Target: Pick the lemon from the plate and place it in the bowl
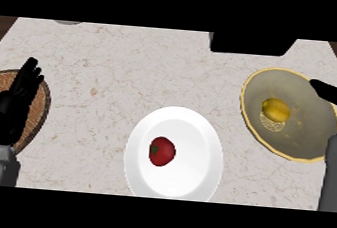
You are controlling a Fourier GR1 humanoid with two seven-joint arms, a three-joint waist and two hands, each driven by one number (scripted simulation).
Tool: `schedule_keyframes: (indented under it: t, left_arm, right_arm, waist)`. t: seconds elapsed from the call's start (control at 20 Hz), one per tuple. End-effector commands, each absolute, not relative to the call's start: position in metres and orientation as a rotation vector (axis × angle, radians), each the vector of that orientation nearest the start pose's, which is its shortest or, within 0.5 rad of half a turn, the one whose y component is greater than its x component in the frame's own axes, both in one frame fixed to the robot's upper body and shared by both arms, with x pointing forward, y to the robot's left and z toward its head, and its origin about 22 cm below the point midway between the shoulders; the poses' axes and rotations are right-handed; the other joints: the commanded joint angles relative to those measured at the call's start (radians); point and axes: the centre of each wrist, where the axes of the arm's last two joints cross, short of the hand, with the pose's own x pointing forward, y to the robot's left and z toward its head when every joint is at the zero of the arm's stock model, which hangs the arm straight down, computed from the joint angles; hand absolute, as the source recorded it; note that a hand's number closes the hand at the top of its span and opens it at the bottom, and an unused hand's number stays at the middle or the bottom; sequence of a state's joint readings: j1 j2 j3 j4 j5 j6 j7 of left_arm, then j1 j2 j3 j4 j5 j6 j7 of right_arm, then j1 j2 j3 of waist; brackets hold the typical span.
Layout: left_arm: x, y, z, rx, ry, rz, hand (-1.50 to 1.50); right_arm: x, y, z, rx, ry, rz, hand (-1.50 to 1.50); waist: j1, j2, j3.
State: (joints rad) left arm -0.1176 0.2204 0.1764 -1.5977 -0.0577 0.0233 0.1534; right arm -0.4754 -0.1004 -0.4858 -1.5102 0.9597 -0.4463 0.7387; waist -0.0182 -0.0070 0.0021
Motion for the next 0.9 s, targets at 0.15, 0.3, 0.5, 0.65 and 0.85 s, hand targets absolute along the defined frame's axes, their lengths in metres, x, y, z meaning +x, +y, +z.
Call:
schedule_keyframes:
  t: [0.15, 0.3, 0.5, 0.65, 0.85]
  left_arm:
    - [0.266, 0.312, 0.068, 0.341, -1.558, -0.041, 0.0]
    - [0.262, 0.316, 0.063, 0.337, -1.564, -0.062, 0.0]
    - [0.261, 0.319, 0.061, 0.355, -1.558, -0.033, 0.0]
    - [0.266, 0.31, 0.061, 0.348, -1.563, -0.051, 0.0]
    - [0.275, 0.327, 0.049, 0.357, -1.562, -0.034, 0.0]
  right_arm:
    - [0.243, -0.32, 0.113, -1.126, -1.312, -0.741, -1.5]
    - [0.196, -0.326, 0.128, -1.111, -1.323, -0.721, -1.5]
    - [0.132, -0.33, 0.119, -1.063, -1.313, -0.736, -1.5]
    - [0.099, -0.335, 0.117, -1.033, -1.363, -0.774, -1.5]
    - [0.073, -0.332, 0.113, -0.989, -1.443, -0.75, -1.5]
  waist:
    - [-0.008, -0.002, -0.001]
    - [-0.005, -0.001, -0.002]
    - [-0.017, -0.003, -0.001]
    - [-0.016, -0.001, 0.0]
    - [-0.016, 0.001, -0.001]
